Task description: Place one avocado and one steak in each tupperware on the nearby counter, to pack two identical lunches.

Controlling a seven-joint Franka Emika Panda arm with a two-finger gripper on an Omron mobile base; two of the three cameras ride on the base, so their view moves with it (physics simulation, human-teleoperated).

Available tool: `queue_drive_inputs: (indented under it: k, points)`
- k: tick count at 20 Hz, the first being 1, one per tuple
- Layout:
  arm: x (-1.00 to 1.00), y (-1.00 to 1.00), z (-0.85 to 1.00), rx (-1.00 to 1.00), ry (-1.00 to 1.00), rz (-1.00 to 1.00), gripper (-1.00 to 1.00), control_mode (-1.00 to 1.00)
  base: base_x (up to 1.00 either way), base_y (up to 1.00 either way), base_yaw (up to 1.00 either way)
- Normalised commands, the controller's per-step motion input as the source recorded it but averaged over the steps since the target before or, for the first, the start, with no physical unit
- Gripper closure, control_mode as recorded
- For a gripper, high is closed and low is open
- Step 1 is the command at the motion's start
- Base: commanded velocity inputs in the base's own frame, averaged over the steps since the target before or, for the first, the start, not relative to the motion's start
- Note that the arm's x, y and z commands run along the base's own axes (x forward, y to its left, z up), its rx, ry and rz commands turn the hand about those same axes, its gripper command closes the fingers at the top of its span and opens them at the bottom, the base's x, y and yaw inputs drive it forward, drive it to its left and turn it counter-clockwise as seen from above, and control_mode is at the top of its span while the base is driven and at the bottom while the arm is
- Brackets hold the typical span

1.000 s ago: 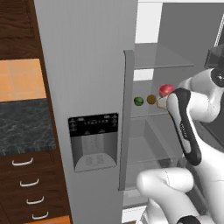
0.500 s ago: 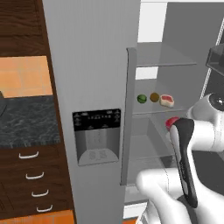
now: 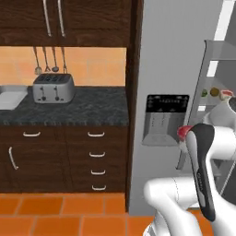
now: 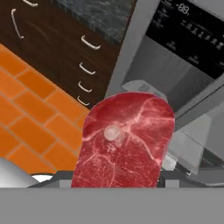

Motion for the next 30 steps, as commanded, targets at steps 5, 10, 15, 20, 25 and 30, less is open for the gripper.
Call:
queue_drive_inputs:
  k: [5, 10, 15, 20, 25, 30]
  points:
    - [0.0, 0.0, 0.0, 0.0, 0.0, 0.0, 1.0, 1.0, 0.4, 1.0, 0.3]
    - [0.0, 0.0, 0.0, 0.0, 0.0, 0.0, 1.0, 1.0, 0.66, 1.0, 0.29]
    - [0.0, 0.0, 0.0, 0.0, 0.0, 0.0, 1.0, 1.0, 1.0, 1.0, 0.19]
    - [0.0, 0.0, 0.0, 0.0, 0.0, 0.0, 1.0, 1.0, 1.0, 1.0, 0.07]
    - [0.0, 0.0, 0.0, 0.0, 0.0, 0.0, 1.0, 1.0, 0.91, 1.0, -0.19]
    - [0.0, 0.0, 0.0, 0.0, 0.0, 0.0, 1.0, 1.0, 0.84, 1.0, -0.43]
